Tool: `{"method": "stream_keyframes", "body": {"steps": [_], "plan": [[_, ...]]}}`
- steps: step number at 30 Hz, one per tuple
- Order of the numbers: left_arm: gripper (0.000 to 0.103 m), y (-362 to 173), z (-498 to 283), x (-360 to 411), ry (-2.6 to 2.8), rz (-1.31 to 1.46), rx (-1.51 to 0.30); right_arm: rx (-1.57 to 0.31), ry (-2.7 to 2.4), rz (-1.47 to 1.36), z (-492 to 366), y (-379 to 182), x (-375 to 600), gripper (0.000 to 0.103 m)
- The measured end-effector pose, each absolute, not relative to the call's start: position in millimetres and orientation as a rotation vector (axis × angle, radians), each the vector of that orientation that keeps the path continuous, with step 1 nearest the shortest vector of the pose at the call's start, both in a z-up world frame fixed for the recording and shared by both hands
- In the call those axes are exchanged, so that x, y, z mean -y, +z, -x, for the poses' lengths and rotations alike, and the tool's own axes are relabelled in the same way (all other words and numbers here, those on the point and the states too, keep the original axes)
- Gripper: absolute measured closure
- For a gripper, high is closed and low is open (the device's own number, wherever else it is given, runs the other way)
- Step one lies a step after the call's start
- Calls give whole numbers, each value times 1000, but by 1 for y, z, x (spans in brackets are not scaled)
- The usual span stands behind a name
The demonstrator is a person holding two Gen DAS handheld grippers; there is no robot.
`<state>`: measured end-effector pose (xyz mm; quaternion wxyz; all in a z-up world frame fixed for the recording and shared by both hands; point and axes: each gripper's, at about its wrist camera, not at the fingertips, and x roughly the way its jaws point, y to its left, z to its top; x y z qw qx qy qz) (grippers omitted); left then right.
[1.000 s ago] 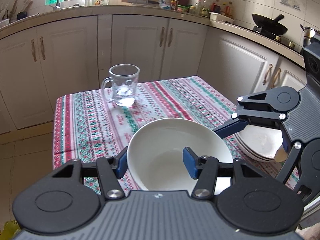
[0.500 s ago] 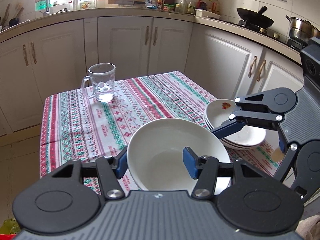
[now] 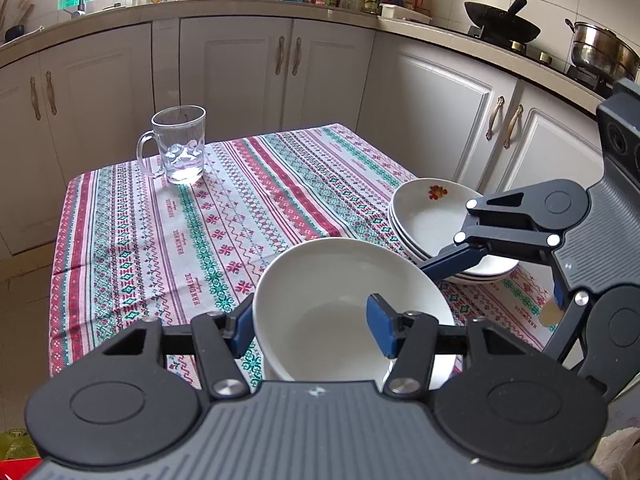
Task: Organize plates and bowls
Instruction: 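Carry the pink-flowered bowl over the bowl stack with the left tool, then lower the bowl into the stack and open the left tool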
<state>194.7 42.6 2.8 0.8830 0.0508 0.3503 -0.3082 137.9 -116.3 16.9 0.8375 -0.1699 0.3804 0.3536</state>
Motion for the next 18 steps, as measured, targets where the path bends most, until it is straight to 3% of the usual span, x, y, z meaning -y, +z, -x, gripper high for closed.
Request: {"method": "stream_keyframes", "body": {"steps": [18], "plan": [[47, -5, -190, -43, -647, -99, -754, -821, 755, 371, -130, 12, 115, 16]]}}
